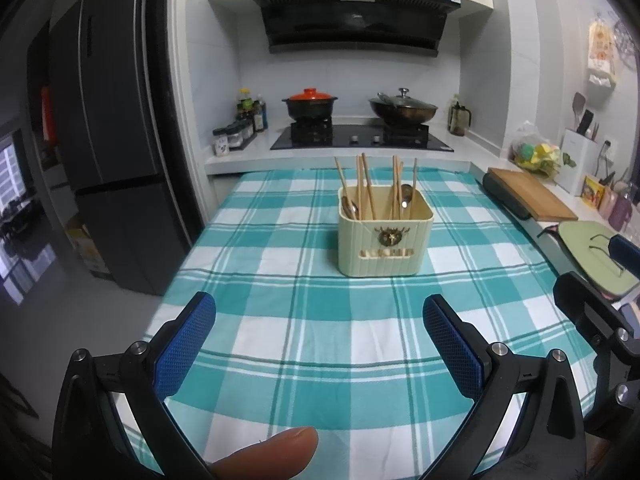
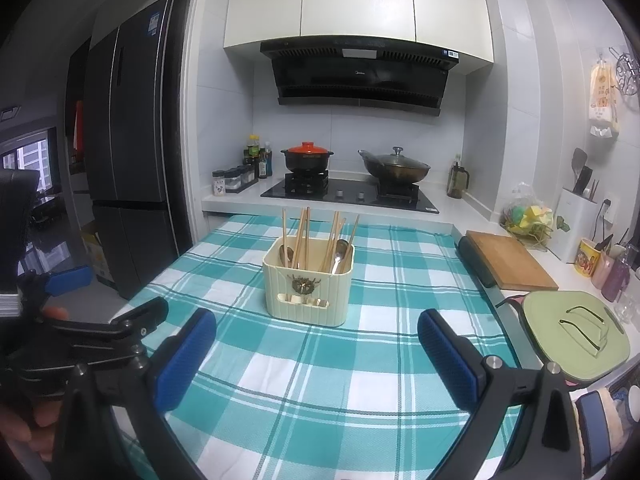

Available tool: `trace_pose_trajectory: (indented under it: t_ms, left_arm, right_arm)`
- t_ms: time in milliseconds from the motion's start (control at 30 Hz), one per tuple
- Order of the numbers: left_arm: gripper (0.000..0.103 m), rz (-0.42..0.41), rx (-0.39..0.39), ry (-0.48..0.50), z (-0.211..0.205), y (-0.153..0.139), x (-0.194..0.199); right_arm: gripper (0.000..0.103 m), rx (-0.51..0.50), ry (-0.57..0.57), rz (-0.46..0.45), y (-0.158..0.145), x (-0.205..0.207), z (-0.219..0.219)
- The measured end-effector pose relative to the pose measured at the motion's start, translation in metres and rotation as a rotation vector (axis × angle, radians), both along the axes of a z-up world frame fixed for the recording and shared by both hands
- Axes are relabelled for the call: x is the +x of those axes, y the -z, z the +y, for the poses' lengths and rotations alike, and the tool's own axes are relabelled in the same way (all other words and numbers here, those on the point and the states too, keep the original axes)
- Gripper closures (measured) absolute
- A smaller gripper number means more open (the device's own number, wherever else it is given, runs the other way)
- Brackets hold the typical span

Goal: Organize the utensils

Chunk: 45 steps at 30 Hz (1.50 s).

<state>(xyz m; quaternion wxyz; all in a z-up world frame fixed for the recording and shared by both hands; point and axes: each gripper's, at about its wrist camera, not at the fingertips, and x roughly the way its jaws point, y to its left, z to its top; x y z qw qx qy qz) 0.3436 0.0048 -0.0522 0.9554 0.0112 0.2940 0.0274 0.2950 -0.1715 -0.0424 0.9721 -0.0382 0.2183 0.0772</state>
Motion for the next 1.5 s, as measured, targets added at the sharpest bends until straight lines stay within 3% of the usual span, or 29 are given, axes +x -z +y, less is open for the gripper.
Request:
trace_pose_trajectory:
  t_ms: [1500]
  left_arm:
    - [0.000, 0.038, 0.004, 0.028, -0.005, 0.009, 0.005]
  right_arm:
    - [0.001, -0.005, -0.008, 0.036, 0.008, 0.001, -0.003]
